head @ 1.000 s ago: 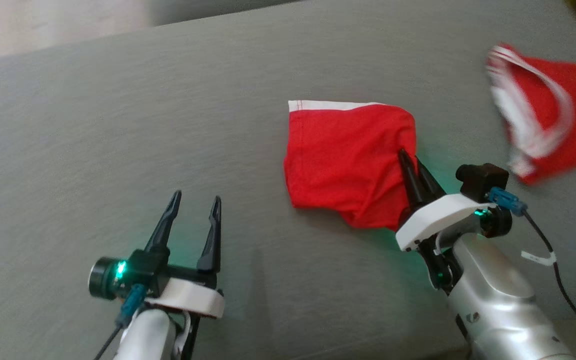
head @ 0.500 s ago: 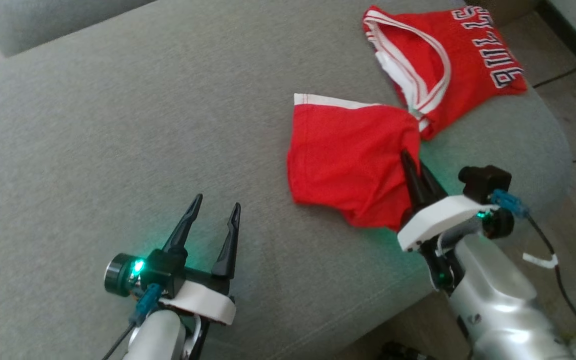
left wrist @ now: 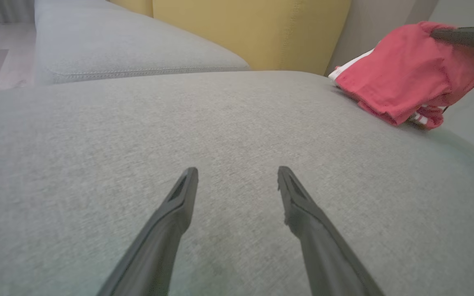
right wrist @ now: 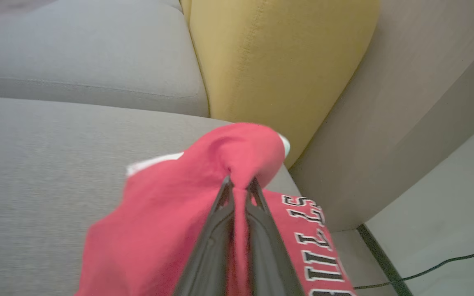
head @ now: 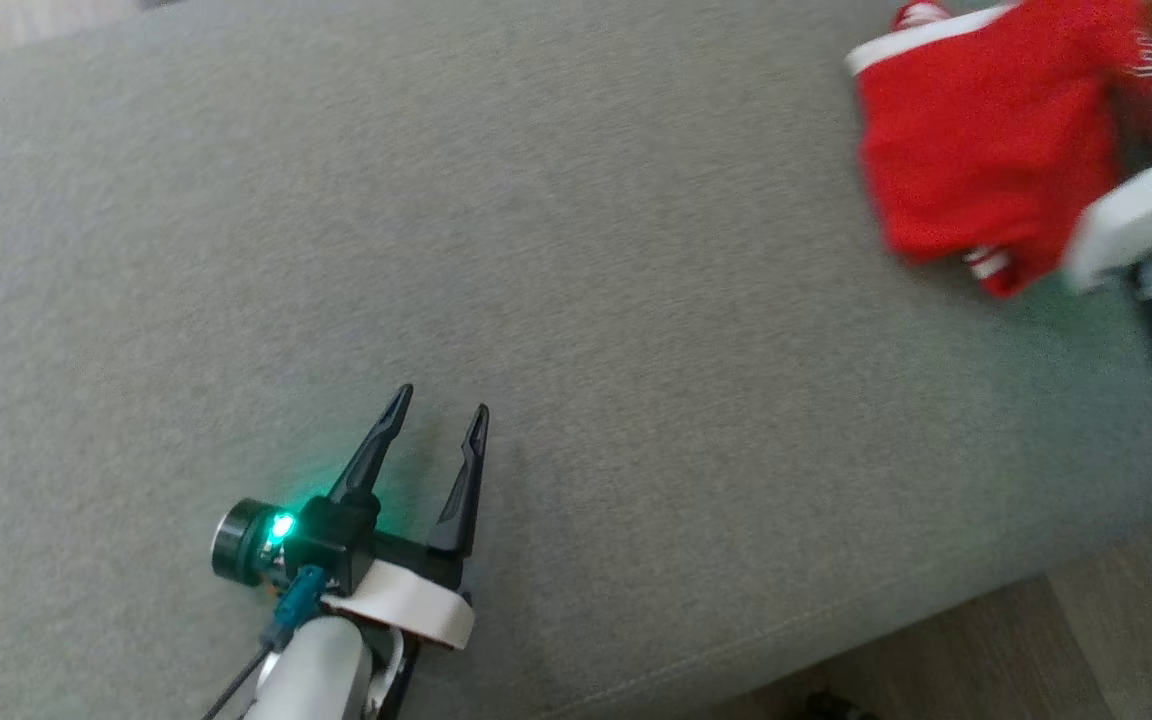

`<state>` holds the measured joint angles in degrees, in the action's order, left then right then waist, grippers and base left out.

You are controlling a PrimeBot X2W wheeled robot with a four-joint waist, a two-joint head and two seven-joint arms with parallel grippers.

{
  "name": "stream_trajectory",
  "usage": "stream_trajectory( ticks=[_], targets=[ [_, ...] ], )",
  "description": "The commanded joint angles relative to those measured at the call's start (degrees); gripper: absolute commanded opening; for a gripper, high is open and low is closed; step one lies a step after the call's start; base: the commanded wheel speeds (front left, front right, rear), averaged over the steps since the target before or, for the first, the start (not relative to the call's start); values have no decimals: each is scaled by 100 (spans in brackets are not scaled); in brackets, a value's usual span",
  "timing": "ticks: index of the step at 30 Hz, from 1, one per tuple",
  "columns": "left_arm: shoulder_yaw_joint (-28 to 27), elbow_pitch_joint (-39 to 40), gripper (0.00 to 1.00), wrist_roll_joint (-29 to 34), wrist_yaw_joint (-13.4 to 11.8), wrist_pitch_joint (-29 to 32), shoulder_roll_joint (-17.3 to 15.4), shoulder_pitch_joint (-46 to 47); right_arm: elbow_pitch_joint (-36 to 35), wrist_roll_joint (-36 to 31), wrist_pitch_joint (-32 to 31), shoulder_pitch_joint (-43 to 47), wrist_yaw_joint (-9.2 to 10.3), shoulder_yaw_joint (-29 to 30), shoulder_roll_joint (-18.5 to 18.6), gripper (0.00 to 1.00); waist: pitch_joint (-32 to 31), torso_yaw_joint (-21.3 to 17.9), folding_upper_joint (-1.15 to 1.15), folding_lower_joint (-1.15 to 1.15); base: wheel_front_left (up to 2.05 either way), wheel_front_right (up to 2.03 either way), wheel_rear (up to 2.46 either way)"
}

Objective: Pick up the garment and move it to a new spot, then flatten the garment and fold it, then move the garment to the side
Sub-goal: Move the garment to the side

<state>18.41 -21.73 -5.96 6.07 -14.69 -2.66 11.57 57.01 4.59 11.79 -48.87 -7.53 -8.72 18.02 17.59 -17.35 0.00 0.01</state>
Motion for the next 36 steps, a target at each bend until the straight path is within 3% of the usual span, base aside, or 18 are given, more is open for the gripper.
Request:
stream_trajectory(
  ticks=[1, 3, 4, 10, 15, 19, 23, 36],
  targets=[
    [-140, 192, 100, 4, 7, -30, -21, 207, -56, -131, -33, -202, 4, 59, 198, 0, 140, 165, 0, -1, 0, 0, 0],
    [-137, 200, 100, -4, 7, -30, -21, 242, 94, -432, -125, -348, 4, 247, 460, 0, 204, 253, 0, -1, 0, 0, 0],
    [-143, 198, 100, 5, 7, -30, -21, 263, 225, -676, -192, -453, 4, 531, 607, 100, 261, 313, 0, -1, 0, 0, 0],
    [-234, 167, 100, 26, -25, -30, -21, 317, 175, -1303, 98, -524, 4, 1562, 485, 100, 273, 444, 0, -1, 0, 0, 0],
    [-415, 210, 100, -29, -156, -31, -21, 253, -336, -1478, 306, -295, 4, 1950, -352, 100, 68, 587, 0, -1, 0, 0, 0],
    [-584, 233, 100, -74, -260, -31, -21, 177, -1191, -1289, 317, 206, 4, 1803, -1050, 100, -108, 784, 0, -1, 0, 0, 0],
    [-697, 256, 100, -105, -358, -31, -21, 114, -1664, -1003, 318, 769, 4, 1619, -1328, 100, -256, 1019, 0, -1, 0, 0, 0],
    [-1033, 322, 100, -183, -668, -31, -21, -405, -2386, 91, 320, 2666, 4, 770, -1512, 100, -910, 2061, 0, -1, 0, 0, 0]
  ],
)
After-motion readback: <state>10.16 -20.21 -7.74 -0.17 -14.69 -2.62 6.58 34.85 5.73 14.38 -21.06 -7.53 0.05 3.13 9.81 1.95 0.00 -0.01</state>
